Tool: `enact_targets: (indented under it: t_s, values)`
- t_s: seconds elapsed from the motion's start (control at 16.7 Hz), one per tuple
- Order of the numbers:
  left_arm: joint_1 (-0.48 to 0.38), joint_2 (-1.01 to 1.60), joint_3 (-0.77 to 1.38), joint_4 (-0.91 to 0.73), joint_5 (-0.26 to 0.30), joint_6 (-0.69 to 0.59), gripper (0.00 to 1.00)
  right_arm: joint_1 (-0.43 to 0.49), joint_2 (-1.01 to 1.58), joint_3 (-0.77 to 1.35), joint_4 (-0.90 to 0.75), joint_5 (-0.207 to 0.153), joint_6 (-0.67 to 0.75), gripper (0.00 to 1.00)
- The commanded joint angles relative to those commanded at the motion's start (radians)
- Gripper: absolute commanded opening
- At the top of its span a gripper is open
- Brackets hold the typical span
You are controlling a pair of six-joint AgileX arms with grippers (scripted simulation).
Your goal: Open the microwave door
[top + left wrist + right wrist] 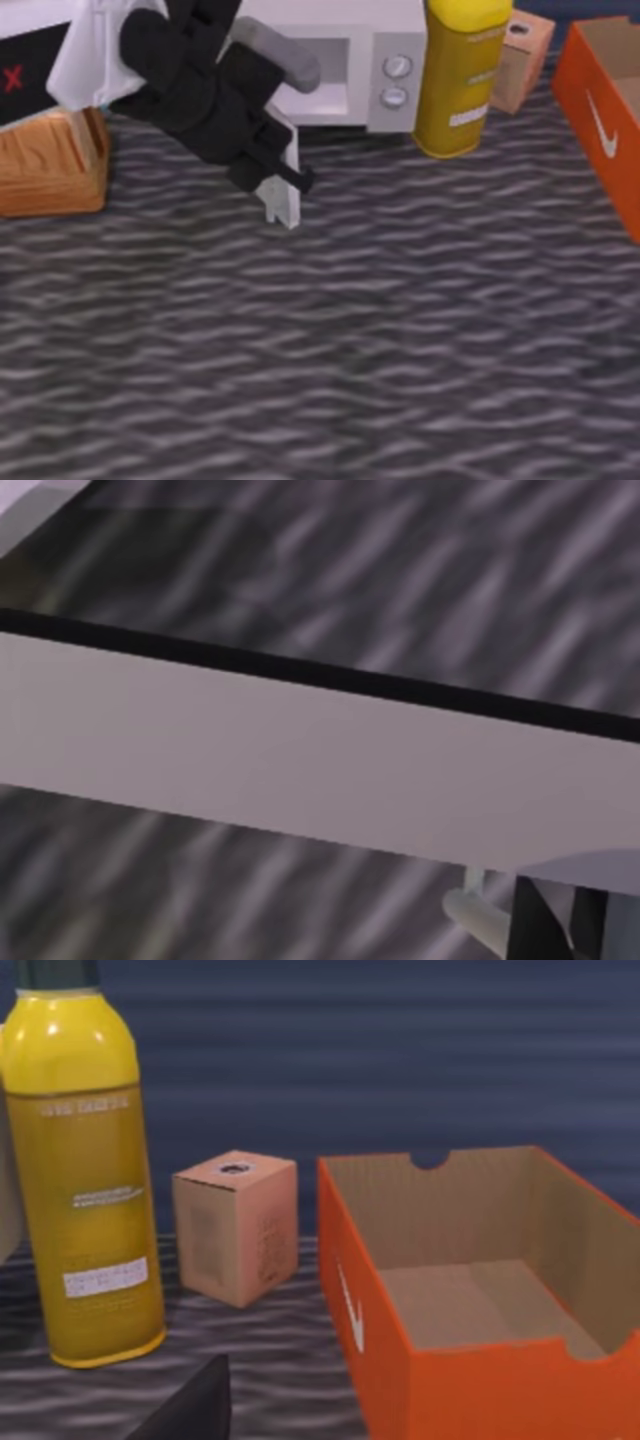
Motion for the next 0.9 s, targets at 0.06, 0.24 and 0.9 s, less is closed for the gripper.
enact_targets:
  t_s: [0.06, 0.24, 0.9]
  values:
    - [0.0, 0.0, 0.0, 0.0, 0.0, 0.0, 0.0, 0.0, 0.0, 0.0, 0.0, 0.0, 0.0, 1.0]
    - [-0.003, 0.003, -0.005, -0.001, 0.007, 0.0, 0.0, 0.0, 0.0, 0.0, 0.0, 0.0, 0.0, 1.0]
    - [0.07, -0.04, -0.045, -0.033, 0.096, 0.184, 0.0, 0.0, 0.0, 0.0, 0.0, 0.0, 0.0, 1.0]
